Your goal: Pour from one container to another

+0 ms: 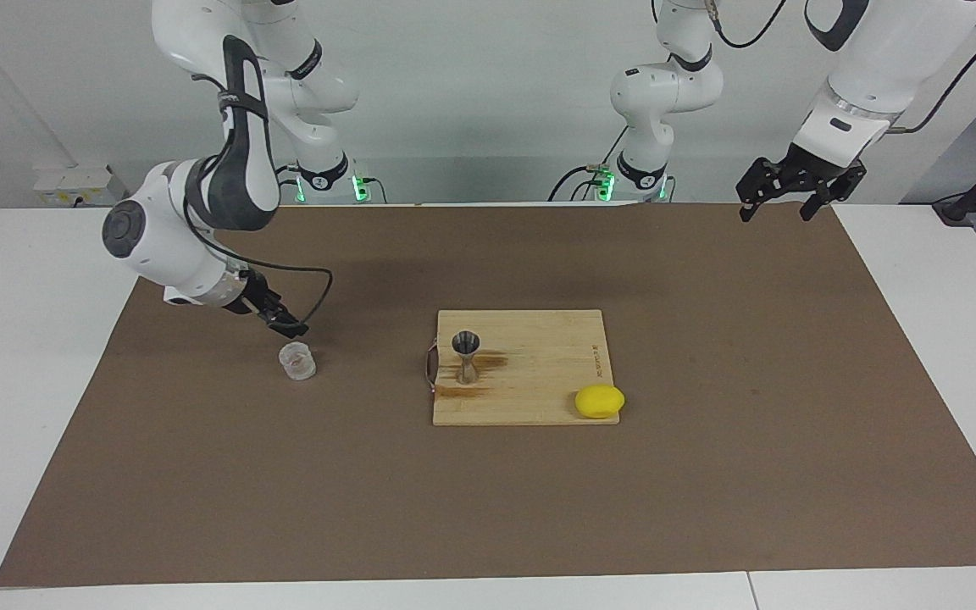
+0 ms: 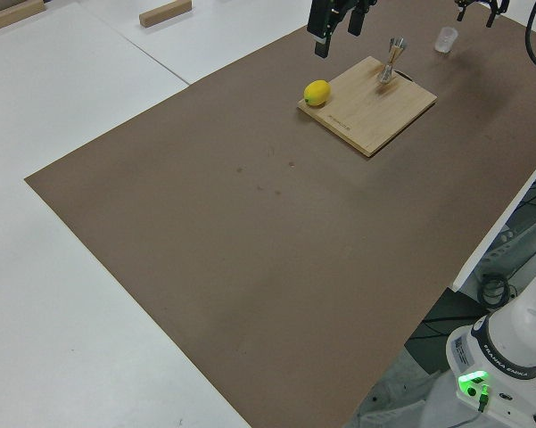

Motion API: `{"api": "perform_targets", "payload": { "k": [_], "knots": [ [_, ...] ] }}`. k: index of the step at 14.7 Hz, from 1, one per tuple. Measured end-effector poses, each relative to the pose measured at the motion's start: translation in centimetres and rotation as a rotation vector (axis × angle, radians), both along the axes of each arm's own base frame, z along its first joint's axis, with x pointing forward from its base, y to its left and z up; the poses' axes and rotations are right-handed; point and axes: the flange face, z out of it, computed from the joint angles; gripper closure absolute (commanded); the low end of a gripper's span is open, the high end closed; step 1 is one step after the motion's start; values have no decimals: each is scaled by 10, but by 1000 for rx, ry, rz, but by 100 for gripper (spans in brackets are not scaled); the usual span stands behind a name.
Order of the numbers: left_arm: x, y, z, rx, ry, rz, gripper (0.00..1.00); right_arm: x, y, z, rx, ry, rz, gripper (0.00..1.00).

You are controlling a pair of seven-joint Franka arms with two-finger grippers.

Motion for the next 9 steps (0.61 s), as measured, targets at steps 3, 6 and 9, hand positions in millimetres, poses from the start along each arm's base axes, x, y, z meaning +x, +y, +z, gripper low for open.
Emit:
{"api": "perform_targets", "payload": {
  "k": [3, 6, 9],
  "knots": [
    [0, 0, 0, 0, 0, 0, 0, -3, 36, 11, -87, -31, 192, 0],
    [0, 0, 0, 0, 0, 0, 0, -7, 58, 42, -75, -108, 338, 0],
    [0, 0, 0, 0, 0, 0, 0, -7, 57, 94, -63, -222, 426, 0]
  ]
}}
